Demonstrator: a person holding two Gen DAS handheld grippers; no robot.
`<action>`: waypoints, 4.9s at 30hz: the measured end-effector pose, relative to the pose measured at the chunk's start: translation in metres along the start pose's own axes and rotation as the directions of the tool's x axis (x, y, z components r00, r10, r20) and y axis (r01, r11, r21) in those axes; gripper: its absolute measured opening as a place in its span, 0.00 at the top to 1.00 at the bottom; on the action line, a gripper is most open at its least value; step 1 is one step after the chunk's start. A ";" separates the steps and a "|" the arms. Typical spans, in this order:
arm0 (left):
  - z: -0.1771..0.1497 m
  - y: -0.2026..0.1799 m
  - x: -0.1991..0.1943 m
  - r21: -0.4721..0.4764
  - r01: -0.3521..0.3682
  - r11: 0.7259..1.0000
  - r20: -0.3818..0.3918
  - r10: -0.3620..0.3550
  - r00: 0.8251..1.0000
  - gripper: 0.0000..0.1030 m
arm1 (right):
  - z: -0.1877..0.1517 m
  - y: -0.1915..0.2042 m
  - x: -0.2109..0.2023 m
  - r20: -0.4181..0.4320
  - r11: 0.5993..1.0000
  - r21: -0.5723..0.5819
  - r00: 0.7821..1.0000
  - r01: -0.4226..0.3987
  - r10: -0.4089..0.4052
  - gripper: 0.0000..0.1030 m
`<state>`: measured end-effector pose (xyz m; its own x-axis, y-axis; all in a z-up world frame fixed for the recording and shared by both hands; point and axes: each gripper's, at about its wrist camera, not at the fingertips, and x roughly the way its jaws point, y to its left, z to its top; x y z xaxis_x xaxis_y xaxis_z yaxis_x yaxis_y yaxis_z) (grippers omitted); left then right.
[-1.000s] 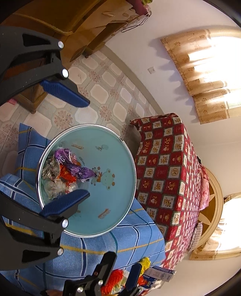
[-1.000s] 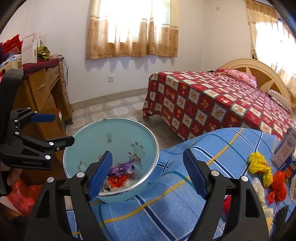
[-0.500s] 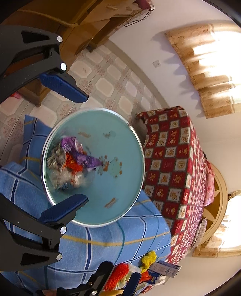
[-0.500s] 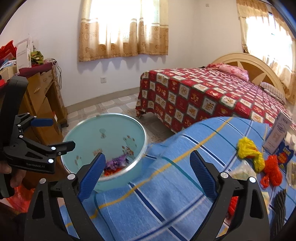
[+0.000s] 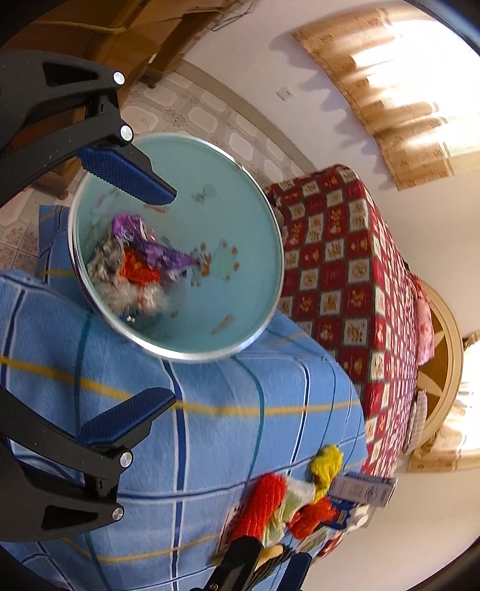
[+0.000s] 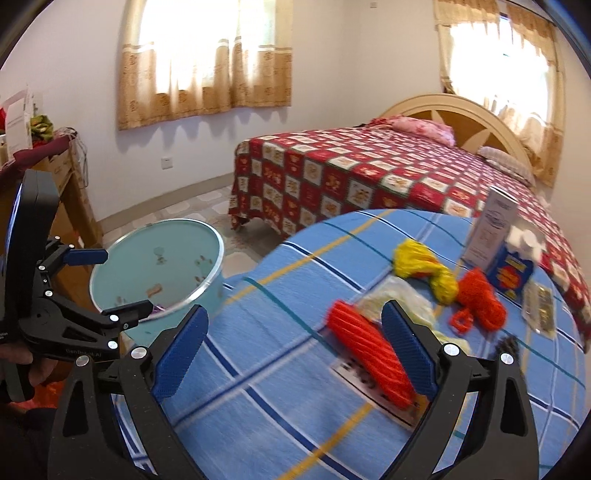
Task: Collect trash
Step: 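Move both open tools from the bin back over the table trash, then grasp the red mesh net with the left tool while the right grasps the black scrubber, then carry the red net and black scrubber over the blue bin with both tools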
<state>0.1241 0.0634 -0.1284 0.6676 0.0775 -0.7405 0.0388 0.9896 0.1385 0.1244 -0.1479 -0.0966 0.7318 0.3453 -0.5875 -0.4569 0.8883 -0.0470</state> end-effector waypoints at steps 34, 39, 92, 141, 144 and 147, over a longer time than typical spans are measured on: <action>0.072 -0.160 0.041 0.173 0.153 0.973 0.037 -0.161 0.986 0.06 | -0.106 -0.195 -0.070 -0.177 0.850 0.324 0.910 0.414 -0.376 0.10; 0.073 -0.167 0.054 0.156 0.200 0.967 -0.011 -0.200 0.980 0.08 | -0.108 -0.196 -0.068 -0.175 0.856 0.325 0.915 0.403 -0.364 0.10; 0.032 0.026 -0.019 -0.060 0.036 0.998 0.123 -0.028 0.992 0.90 | -0.005 -0.086 -0.011 0.003 0.980 0.200 1.000 -0.001 0.001 0.79; -0.010 0.130 -0.015 -0.185 -0.169 0.968 0.024 0.176 0.984 0.89 | 0.045 0.064 0.082 -0.089 0.971 -0.082 0.972 -0.225 0.218 0.79; -0.010 0.131 -0.014 -0.187 -0.168 0.968 0.023 0.175 0.984 0.89 | 0.046 0.066 0.083 -0.091 0.969 -0.086 0.971 -0.230 0.222 0.79; -0.010 0.131 -0.014 -0.186 -0.169 0.968 0.024 0.176 0.984 0.89 | 0.047 0.070 0.083 -0.095 0.967 -0.098 0.970 -0.234 0.225 0.79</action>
<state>0.1123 0.1931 -0.1069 0.6813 0.2478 -0.6888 -0.2134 0.9673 0.1369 0.1768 -0.0425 -0.1111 0.5583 0.5061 -0.6574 -0.6630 0.7485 0.0132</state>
